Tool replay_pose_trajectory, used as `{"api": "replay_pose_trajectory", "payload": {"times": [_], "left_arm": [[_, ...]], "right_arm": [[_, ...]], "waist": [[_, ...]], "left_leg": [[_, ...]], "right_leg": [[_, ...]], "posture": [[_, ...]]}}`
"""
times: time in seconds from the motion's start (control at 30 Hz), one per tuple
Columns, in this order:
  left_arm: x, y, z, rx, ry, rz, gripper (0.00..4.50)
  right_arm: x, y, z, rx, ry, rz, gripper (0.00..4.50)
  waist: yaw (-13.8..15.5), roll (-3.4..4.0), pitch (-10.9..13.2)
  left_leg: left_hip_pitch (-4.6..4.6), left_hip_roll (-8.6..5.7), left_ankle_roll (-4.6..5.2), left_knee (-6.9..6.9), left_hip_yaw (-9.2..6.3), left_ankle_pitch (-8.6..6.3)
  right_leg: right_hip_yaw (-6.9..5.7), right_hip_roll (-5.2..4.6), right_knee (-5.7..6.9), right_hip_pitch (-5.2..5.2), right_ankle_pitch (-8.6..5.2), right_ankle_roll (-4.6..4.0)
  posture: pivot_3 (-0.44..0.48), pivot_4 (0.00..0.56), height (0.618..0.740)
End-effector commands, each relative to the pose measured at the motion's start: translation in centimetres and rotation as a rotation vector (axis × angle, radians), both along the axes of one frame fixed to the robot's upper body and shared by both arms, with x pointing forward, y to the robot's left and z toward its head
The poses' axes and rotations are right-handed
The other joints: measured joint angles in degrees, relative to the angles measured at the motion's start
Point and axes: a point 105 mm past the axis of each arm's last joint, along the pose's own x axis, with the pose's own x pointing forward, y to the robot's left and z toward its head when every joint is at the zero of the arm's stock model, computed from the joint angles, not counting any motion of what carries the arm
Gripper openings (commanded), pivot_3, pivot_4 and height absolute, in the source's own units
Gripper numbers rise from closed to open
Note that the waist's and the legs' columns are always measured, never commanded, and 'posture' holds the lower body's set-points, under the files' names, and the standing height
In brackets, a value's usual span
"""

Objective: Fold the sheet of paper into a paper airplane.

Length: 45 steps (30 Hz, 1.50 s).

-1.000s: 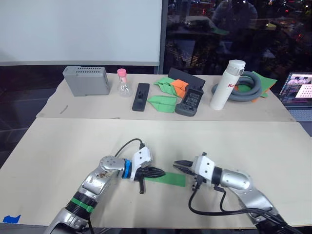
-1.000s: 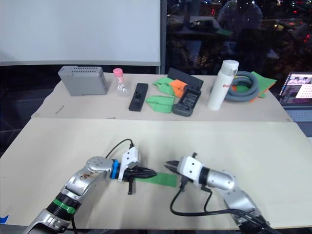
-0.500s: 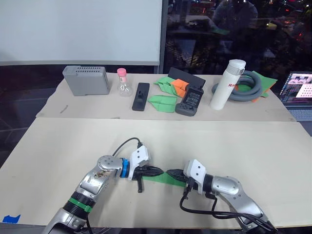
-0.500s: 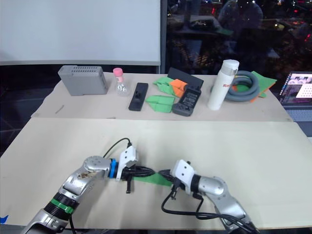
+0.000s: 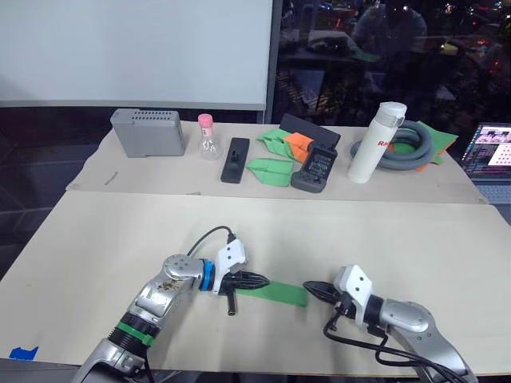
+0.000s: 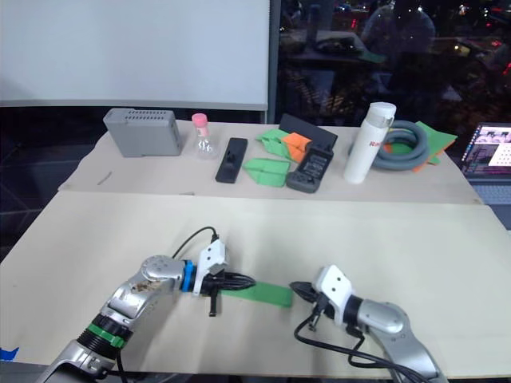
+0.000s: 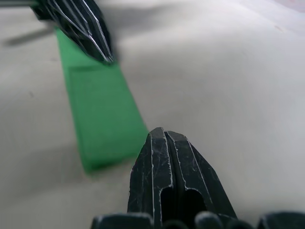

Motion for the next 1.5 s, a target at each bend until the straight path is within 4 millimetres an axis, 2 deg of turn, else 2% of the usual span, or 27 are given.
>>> {"api": "replay_pose_trajectory", "payload": {"times": [0.03,0.1,0.23,0.33,0.43,0.53,0.6,0.77,0.93,1.13,1.3,1.4,1.5], "left_arm": [[0.0,0.8,-1.6,0.059,0.043,0.029,0.0],[0.0,0.8,-1.6,0.059,0.043,0.025,0.0],[-0.1,0.8,-1.6,0.061,0.043,0.018,0.0],[-0.1,0.8,-1.7,0.064,0.042,0.017,0.0],[0.0,0.8,-1.7,0.065,0.035,0.02,0.0],[0.2,0.6,-1.6,0.069,0.023,0.022,0.0],[0.3,0.4,-1.4,0.063,0.017,0.023,0.0],[0.1,0.4,-1.0,0.052,0.023,0.014,0.0],[0.3,1.6,-1.5,0.091,0.035,0.066,0.0],[1.6,5.3,-1.6,0.163,0.042,0.221,0.0],[1.3,8.6,-1.1,0.182,0.032,0.299,0.0],[1.4,9.2,-0.1,0.151,0.007,0.321,0.0],[2.0,8.1,2.9,-0.012,-0.011,0.315,0.0]], "right_arm": [[-0.9,-2.3,-1.7,-0.053,0.082,-0.049,0.02],[-0.4,-2.6,-0.7,-0.035,0.048,-0.059,0.02],[1.0,-2.2,2.6,0.003,-0.06,-0.033,0.02],[1.9,-0.4,5.3,0.087,-0.115,0.008,0.02],[1.8,2.0,6.1,0.121,-0.114,0.097,0.02],[1.8,3.8,5.2,0.101,-0.085,0.134,0.02],[1.7,4.4,3.5,0.067,-0.017,0.148,0.02],[-0.7,4.6,0.1,0.011,0.121,0.215,0.02],[-1.3,4.3,-1.7,-0.034,0.171,0.224,0.02],[-1.2,4.0,-2.4,-0.05,0.18,0.221,0.02],[-1.3,4.1,-2.6,-0.051,0.181,0.225,0.02],[-1.3,4.2,-2.6,-0.049,0.183,0.224,0.02],[-1.3,4.4,-2.6,-0.042,0.186,0.227,0.02]], "waist": [[-0.02,0.0,0.0],[-0.02,0.0,0.0],[-0.1,0.04,0.03],[-0.17,0.16,0.09],[-0.2,0.2,0.09],[0.06,0.19,0.07],[0.17,0.21,0.06],[0.32,0.21,0.06],[-0.15,0.19,0.03],[-0.52,0.11,-0.07],[-0.99,0.16,-0.13],[-0.98,0.16,-0.13],[-0.88,0.15,-0.12]], "left_leg": [[0.01,0.0,0.02,-0.01,-0.01,-0.02],[0.01,-0.02,0.08,-0.01,0.0,-0.05],[-0.06,-0.07,0.14,0.0,0.01,-0.09],[-0.15,-0.05,0.13,0.0,0.01,-0.08],[-0.22,-0.03,0.13,-0.01,0.01,-0.08],[-0.46,-0.03,0.12,-0.01,-0.04,-0.08],[-0.76,-0.13,0.13,0.02,-0.03,-0.08],[-0.99,-0.21,0.19,0.14,-0.03,-0.1],[-0.78,-0.12,0.17,0.12,-0.03,-0.09],[-0.67,-0.07,0.15,0.08,-0.03,-0.08],[-0.45,-0.03,0.11,-0.07,-0.01,-0.07],[-0.4,-0.03,0.08,-0.13,-0.01,-0.07],[-0.43,-0.04,0.03,-0.15,-0.01,-0.05]], "right_leg": [[0.0,0.0,-0.07,0.04,0.01,0.01],[0.01,-0.04,-0.13,0.07,0.02,0.03],[0.04,-0.12,-0.17,0.05,0.03,0.05],[0.06,-0.12,-0.16,0.02,0.05,0.06],[0.06,-0.12,-0.14,0.02,0.05,0.07],[0.01,-0.11,-0.16,-0.31,0.05,0.06],[0.03,-0.16,-0.13,-0.65,0.06,0.06],[0.03,-0.2,-0.13,-0.77,0.09,0.07],[0.03,-0.12,-0.12,-0.65,0.09,0.08],[0.03,-0.05,-0.1,-0.61,0.09,0.08],[0.05,-0.04,-0.08,-0.57,0.09,0.08],[0.05,-0.07,-0.1,-0.55,0.09,0.07],[0.06,-0.09,-0.09,-0.59,0.09,0.07]], "posture": [[0.0,0.15,0.74],[0.0,0.15,0.74],[0.0,0.15,0.74],[0.0,0.15,0.74],[0.0,0.15,0.74],[0.0,0.15,0.74],[0.0,0.15,0.74],[0.0,0.15,0.74],[0.0,0.15,0.74],[0.0,0.15,0.74],[0.0,0.15,0.74],[0.0,0.15,0.74],[0.0,0.15,0.74]]}}
